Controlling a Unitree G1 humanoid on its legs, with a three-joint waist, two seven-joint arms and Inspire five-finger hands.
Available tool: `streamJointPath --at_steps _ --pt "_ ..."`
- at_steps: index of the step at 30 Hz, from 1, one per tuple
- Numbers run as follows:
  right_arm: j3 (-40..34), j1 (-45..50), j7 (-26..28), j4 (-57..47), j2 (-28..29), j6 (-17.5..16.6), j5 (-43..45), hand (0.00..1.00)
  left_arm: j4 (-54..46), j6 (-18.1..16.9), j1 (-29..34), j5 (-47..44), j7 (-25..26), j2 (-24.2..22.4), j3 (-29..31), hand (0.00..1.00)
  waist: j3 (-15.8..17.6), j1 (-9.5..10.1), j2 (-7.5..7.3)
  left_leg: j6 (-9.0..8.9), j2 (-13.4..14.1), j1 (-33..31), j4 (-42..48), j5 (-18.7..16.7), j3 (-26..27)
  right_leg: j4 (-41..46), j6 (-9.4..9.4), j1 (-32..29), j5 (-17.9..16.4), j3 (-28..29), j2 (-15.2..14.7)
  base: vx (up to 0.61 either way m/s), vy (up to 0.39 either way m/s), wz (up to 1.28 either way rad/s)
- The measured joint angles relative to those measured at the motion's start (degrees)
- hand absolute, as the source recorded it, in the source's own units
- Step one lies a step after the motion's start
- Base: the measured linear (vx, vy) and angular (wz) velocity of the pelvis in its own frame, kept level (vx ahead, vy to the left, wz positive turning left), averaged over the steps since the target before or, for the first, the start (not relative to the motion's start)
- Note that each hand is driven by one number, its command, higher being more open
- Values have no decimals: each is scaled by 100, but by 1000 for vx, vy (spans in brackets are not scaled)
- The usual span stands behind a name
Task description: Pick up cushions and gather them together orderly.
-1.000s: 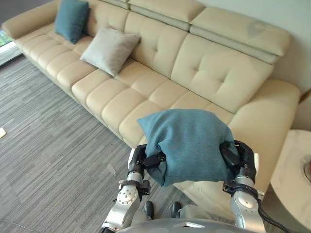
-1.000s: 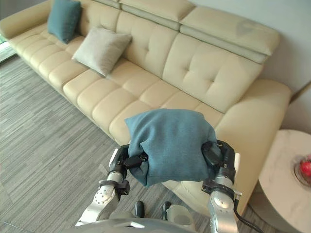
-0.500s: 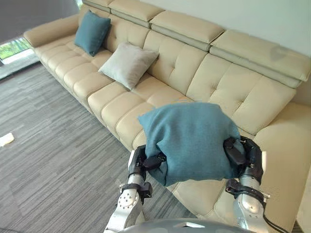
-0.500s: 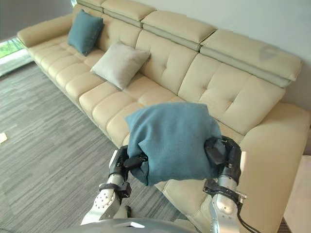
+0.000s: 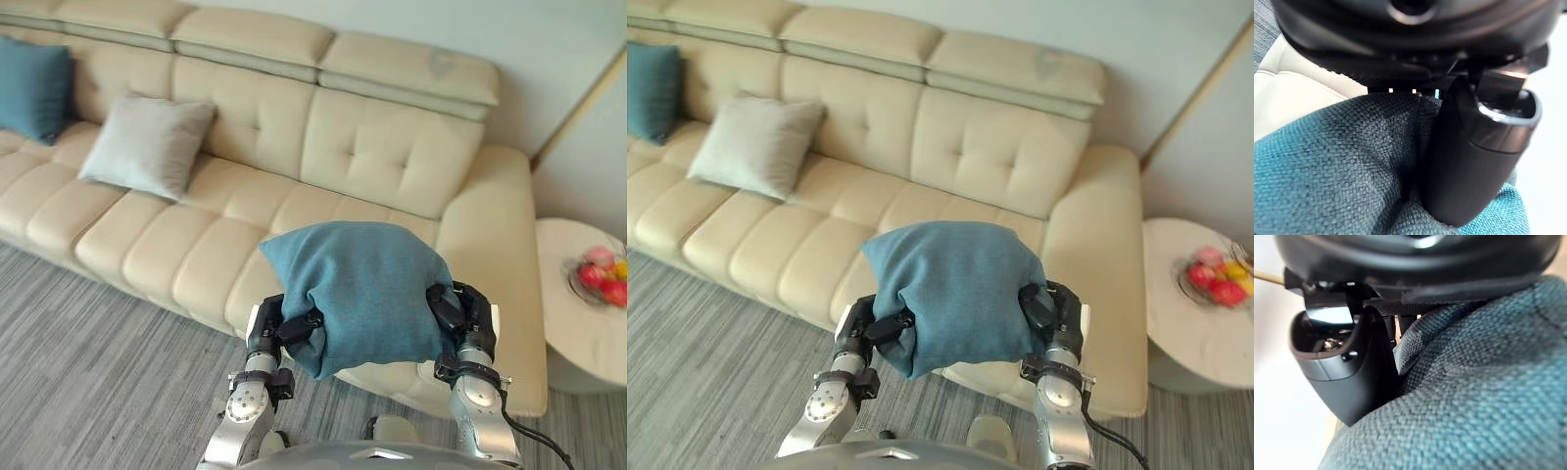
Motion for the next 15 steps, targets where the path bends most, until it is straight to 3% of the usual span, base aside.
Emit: streamJointPath --at_steps 5,6,7,8,9,10,11,12,13,14,15 --pt "-109 332 0 -195 -50 87 5 0 -6 47 39 87 -293 -46 -69 0 -16 -74 16 -106 178 279 201 80 -126 -368 -42 659 -29 -215 115 117 -90 13" --pt "-101 562 5 -624 -32 87 4 0 -60 47 94 100 -309 -74 -40 0 -26 -43 40 -118 305 -95 1257 72 -128 -527 -45 903 -30 -275 108 53 -61 3" --pt "-94 622 7 -746 -34 87 4 0 -87 47 125 100 -315 -99 -21 0 -35 -15 79 -118 371 -213 1592 72 -130 -565 -48 962 -31 -276 119 89 -53 -12" --pt "-79 784 35 -1094 -42 87 4 0 -191 46 246 100 -334 -202 49 0 -59 76 214 -199 584 -544 2549 145 -161 -633 -124 1122 -76 -232 203 76 13 -24" --pt "-67 823 46 -1198 -38 86 4 0 -244 46 314 100 -335 -249 87 0 -74 111 250 -223 646 -688 2931 271 -188 -669 -167 1201 -105 -175 218 100 58 -41" --pt "-51 825 47 -1269 -43 85 2 0 -286 46 398 99 -349 -312 134 0 -60 207 228 -203 739 -844 3259 94 -205 -687 -173 1265 -110 -49 198 107 126 -73" --pt "-49 767 46 -1375 -40 81 -1 0 -423 35 488 99 -371 -375 165 0 -80 385 246 -116 731 -999 3190 -353 -264 -682 -175 1255 -111 218 160 92 140 -74" --pt "-47 761 46 -1395 -40 77 -1 0 -446 33 490 99 -374 -378 165 0 -79 403 244 -88 708 -1025 3066 -426 -315 -680 -175 1252 -111 259 144 82 173 -80" --pt "-45 724 44 -1406 -42 75 -3 0 -502 33 497 100 -374 -380 170 0 -73 442 234 44 537 -994 1936 -513 -649 -606 -161 1229 -120 394 84 67 177 -34" --pt "-45 724 44 -1406 -43 75 -3 0 -502 33 497 101 -374 -380 170 0 -75 443 238 46 525 -979 1855 -505 -674 -601 -151 1222 -127 401 86 67 196 -60" --pt "-30 711 44 -1416 -87 74 -9 0 -525 32 536 104 -374 -389 170 0 -150 485 404 -23 426 -757 592 95 -1154 -507 39 1131 -252 539 185 58 183 -48"
